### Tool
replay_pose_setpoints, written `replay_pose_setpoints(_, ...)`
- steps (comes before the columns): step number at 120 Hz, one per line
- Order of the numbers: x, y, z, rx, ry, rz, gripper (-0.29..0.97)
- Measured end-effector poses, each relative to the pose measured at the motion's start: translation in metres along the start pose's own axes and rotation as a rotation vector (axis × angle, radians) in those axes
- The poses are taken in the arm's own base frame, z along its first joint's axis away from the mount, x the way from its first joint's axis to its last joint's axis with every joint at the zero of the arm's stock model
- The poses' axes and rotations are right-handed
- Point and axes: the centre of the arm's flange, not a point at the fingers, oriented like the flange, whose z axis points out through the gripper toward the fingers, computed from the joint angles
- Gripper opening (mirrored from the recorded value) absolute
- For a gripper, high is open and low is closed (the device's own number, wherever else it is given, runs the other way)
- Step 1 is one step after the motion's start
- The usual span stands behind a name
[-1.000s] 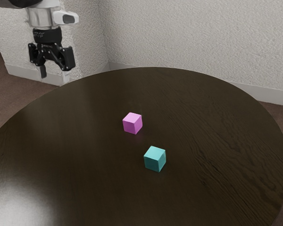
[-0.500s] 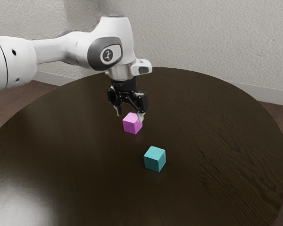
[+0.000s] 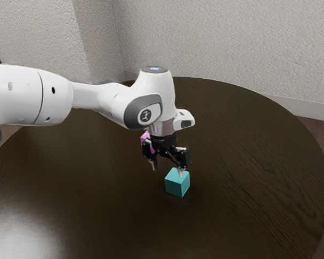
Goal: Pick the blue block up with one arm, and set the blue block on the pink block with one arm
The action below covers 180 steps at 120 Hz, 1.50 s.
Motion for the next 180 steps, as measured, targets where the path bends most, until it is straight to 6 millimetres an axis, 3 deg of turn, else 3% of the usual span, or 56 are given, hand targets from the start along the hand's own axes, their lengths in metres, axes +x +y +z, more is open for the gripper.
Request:
replay_pose_setpoints(34,0.013,0.003,0.043,0.019,0.019,-0.004,0.64)
replay_pose_setpoints(59,0.038,-0.013,0.057,0.018,0.065,-0.011,0.64)
replay_pose_setpoints(69,0.049,-0.009,0.058,0.013,0.087,0.004,0.64)
replay_pose_setpoints(82,0.049,0.001,0.06,0.01,0.096,0.036,0.63)
replay_pose_setpoints(127,0.048,0.0,0.092,0.023,0.061,0.068,0.61)
replay_pose_setpoints(162,0.051,-0.005,0.097,0.031,0.067,0.078,0.43)
replay_pose_setpoints(180,0.053,-0.007,0.102,0.047,0.068,0.089,0.42)
